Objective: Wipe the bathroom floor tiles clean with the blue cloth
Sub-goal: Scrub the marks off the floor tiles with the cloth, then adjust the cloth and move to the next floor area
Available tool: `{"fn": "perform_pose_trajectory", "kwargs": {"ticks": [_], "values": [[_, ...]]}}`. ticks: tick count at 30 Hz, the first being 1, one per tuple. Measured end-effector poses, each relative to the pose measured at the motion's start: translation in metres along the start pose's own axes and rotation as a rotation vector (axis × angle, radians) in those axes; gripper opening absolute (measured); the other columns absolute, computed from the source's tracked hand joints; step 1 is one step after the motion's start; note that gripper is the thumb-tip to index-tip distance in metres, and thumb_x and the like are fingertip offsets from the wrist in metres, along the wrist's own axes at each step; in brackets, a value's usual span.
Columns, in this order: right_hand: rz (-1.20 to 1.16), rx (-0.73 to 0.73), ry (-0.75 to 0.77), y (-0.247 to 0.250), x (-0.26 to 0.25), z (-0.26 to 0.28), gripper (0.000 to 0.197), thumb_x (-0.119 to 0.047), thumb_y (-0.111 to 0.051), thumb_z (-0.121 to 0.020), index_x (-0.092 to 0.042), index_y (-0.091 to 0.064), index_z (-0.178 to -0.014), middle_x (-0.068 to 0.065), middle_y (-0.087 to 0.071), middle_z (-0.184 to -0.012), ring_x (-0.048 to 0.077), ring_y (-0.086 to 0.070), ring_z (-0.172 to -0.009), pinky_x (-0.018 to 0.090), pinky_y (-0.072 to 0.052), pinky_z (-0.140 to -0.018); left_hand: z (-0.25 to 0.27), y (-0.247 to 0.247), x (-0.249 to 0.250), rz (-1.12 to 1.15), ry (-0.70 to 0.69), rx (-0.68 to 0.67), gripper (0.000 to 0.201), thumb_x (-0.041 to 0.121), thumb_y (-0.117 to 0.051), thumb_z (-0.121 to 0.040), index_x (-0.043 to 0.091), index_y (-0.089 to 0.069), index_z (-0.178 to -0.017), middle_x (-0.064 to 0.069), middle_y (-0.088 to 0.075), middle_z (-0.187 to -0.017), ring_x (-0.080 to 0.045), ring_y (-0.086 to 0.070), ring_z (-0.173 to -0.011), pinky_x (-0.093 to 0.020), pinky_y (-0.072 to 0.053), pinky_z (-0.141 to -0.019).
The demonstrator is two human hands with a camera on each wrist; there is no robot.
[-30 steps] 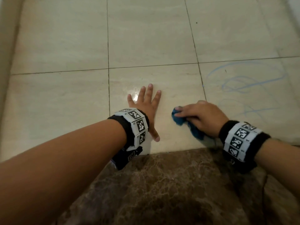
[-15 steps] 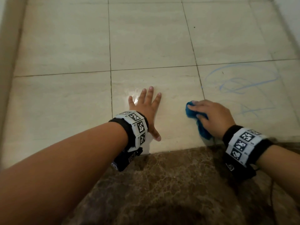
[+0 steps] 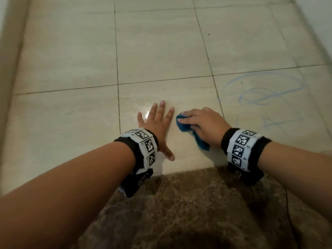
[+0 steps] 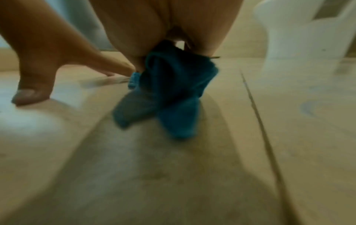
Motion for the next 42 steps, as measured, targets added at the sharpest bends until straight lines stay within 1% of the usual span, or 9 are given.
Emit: {"fn": "perform_pose_trajectory", "kwargs": {"ticks": [2, 7, 12, 17, 21, 26, 34, 39, 42], "values": [[-0.049, 0.032, -0.001, 0.006, 0.012, -0.010, 0.044, -0.006, -0.048, -0.091, -0.030, -0.057, -0.127, -0.007, -0.048, -0.140, 0.023, -0.049, -0.119, 0.021, -0.024, -0.101, 0.000, -0.002, 0.000, 0.012, -0.005, 0.002, 0.150, 0.067, -0.080, -0.055, 0.024, 0.031, -0.145, -0.006, 0.040, -0.151, -0.028, 0.029, -0.142, -0.062, 0.003, -0.112], [-0.312, 0.330, -0.475, 0.031, 0.064, -0.026, 0.042, 0.001, -0.049, -0.090, -0.019, -0.061, -0.125, 0.002, -0.050, -0.139, 0.024, -0.047, -0.127, 0.022, -0.028, -0.110, 0.000, -0.001, -0.001, 0.052, -0.015, 0.007, 0.150, 0.063, -0.082, -0.055, 0.025, 0.031, -0.146, -0.004, 0.041, -0.151, -0.027, 0.031, -0.142, -0.064, 0.004, -0.111], [-0.122, 0.143, -0.129, 0.017, 0.042, -0.022, 0.045, -0.003, -0.049, -0.091, -0.028, -0.058, -0.128, -0.007, -0.049, -0.140, 0.018, -0.047, -0.127, 0.021, -0.025, -0.106, -0.002, -0.003, -0.002, 0.060, -0.016, 0.008, 0.150, 0.062, -0.083, -0.055, 0.025, 0.031, -0.146, -0.003, 0.042, -0.150, -0.027, 0.031, -0.141, -0.064, 0.005, -0.112], [-0.259, 0.308, -0.525, 0.040, 0.071, -0.021, 0.043, -0.002, -0.049, -0.091, -0.022, -0.059, -0.127, 0.001, -0.050, -0.139, 0.023, -0.047, -0.127, 0.017, -0.026, -0.104, -0.002, -0.001, -0.002, 0.068, -0.019, -0.008, 0.150, 0.062, -0.082, -0.055, 0.026, 0.033, -0.144, -0.003, 0.043, -0.149, -0.027, 0.033, -0.140, -0.065, 0.006, -0.111], [-0.208, 0.154, -0.295, 0.017, 0.021, -0.003, 0.045, -0.008, -0.053, -0.090, -0.025, -0.055, -0.131, -0.004, -0.046, -0.143, 0.016, -0.042, -0.131, 0.020, -0.023, -0.108, -0.001, 0.001, -0.003, 0.085, -0.024, -0.018, 0.148, 0.062, -0.082, -0.056, 0.027, 0.030, -0.146, -0.002, 0.042, -0.150, -0.026, 0.032, -0.141, -0.064, 0.007, -0.111], [-0.458, 0.039, -0.465, 0.045, 0.013, 0.001, 0.044, -0.009, -0.061, -0.087, -0.023, -0.056, -0.129, -0.002, -0.056, -0.131, 0.015, -0.052, -0.118, 0.011, -0.032, -0.090, 0.003, 0.033, -0.011, 0.305, -0.021, 0.038, 0.123, 0.068, -0.072, -0.065, 0.029, 0.005, -0.154, -0.003, 0.015, -0.161, -0.025, 0.009, -0.148, -0.057, -0.009, -0.117], [-0.925, -0.005, -0.526, 0.134, -0.002, -0.006, 0.075, 0.017, -0.053, -0.076, -0.024, -0.039, -0.138, 0.011, -0.047, -0.128, 0.030, -0.054, -0.111, 0.046, -0.051, -0.091, 0.030, 0.096, 0.011, 0.469, -0.209, 0.329, 0.112, 0.058, -0.070, -0.076, 0.028, 0.005, -0.154, -0.005, -0.001, -0.162, -0.022, -0.007, -0.148, -0.045, -0.017, -0.119], [-0.902, 0.037, -0.423, 0.172, -0.011, 0.005, 0.063, 0.014, -0.059, -0.078, -0.020, -0.048, -0.130, 0.005, -0.059, -0.107, 0.022, -0.063, -0.095, 0.031, -0.055, -0.073, 0.041, 0.137, 0.019, 0.551, -0.264, 0.437, 0.101, 0.049, -0.071, -0.080, 0.028, -0.006, -0.154, -0.004, -0.010, -0.161, -0.023, -0.015, -0.147, -0.042, -0.022, -0.118], [-0.965, 0.114, -0.371, 0.188, -0.012, 0.016, 0.040, 0.007, -0.063, -0.082, -0.018, -0.056, -0.113, 0.004, -0.065, -0.093, 0.018, -0.065, -0.080, 0.022, -0.053, -0.061, 0.048, 0.163, 0.024, 0.430, -0.260, 0.437, 0.068, 0.044, -0.067, -0.085, 0.022, -0.038, -0.142, -0.007, -0.037, -0.149, -0.024, -0.037, -0.135, -0.037, -0.035, -0.109]]}}
Point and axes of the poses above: each hand's wrist, its own z-axis away from the middle knuckle, its own y-axis out of the back of the hand, x = y × z, the point moved 2 cm from there along -z, towards the middle knuckle
